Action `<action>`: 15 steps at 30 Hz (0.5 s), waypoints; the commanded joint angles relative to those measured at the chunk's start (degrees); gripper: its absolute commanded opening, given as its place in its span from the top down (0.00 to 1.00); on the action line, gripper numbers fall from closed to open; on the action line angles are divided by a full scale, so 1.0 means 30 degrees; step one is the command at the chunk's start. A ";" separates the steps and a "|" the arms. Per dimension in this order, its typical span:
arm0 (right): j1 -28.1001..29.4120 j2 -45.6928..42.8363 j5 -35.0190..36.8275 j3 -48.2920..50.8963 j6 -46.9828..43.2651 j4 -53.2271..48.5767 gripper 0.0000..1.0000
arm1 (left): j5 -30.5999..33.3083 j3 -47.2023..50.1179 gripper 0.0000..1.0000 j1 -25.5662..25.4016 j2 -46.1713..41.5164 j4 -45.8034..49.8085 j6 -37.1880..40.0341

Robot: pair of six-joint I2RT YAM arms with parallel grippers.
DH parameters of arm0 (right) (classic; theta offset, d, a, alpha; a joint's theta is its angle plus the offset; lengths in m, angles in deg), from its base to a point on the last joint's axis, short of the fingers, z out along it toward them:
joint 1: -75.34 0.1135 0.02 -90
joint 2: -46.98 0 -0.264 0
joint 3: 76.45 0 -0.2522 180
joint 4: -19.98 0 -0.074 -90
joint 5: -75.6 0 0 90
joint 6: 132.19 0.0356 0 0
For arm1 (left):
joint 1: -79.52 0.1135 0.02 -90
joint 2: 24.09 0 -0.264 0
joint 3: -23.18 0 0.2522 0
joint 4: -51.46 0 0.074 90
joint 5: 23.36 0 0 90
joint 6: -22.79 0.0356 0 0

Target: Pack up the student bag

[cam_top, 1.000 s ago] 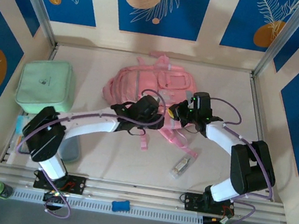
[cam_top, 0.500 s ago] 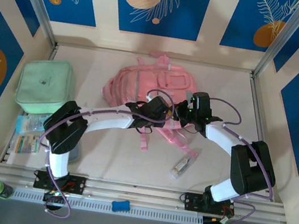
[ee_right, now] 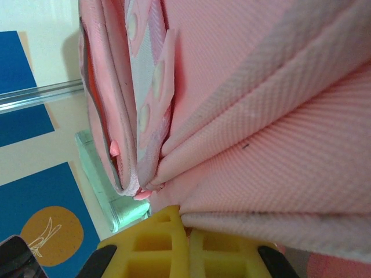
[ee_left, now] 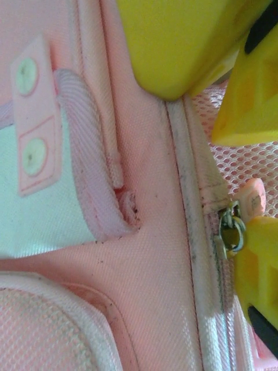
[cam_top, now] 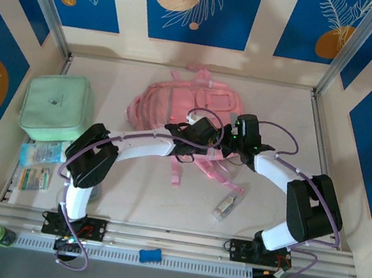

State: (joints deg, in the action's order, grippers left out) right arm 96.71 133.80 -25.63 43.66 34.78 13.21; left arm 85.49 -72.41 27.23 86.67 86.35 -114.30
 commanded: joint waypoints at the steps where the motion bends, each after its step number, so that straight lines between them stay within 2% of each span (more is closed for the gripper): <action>1: 0.0466 -0.0155 -0.1411 -0.0144 0.0080 0.0599 1.00 | 0.2064 -0.0511 0.67 0.0422 0.0430 -0.0118 -0.0448; 4: 0.0483 -0.0256 -0.1301 -0.0122 0.0001 0.0446 1.00 | 0.1958 -0.0551 0.78 0.0468 0.0517 -0.0560 -0.0121; 8: 0.0495 -0.0345 -0.1273 -0.0107 -0.0095 0.0252 1.00 | 0.1329 -0.0544 0.85 0.0468 0.0339 -0.0667 0.0332; 11: 0.0304 -0.0437 -0.1239 -0.0173 -0.0515 -0.0080 1.00 | 0.0884 -0.0222 0.94 0.0453 -0.0263 -0.0699 0.0777; 15: -0.0428 -0.0797 -0.1228 -0.0157 -0.1204 -0.0837 1.00 | 0.0091 0.1107 0.99 0.0627 -0.1574 -0.0878 0.0800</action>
State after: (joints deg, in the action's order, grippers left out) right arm 96.25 133.76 -25.78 43.66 33.78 12.57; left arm 86.21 -71.16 27.67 86.04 86.22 -113.18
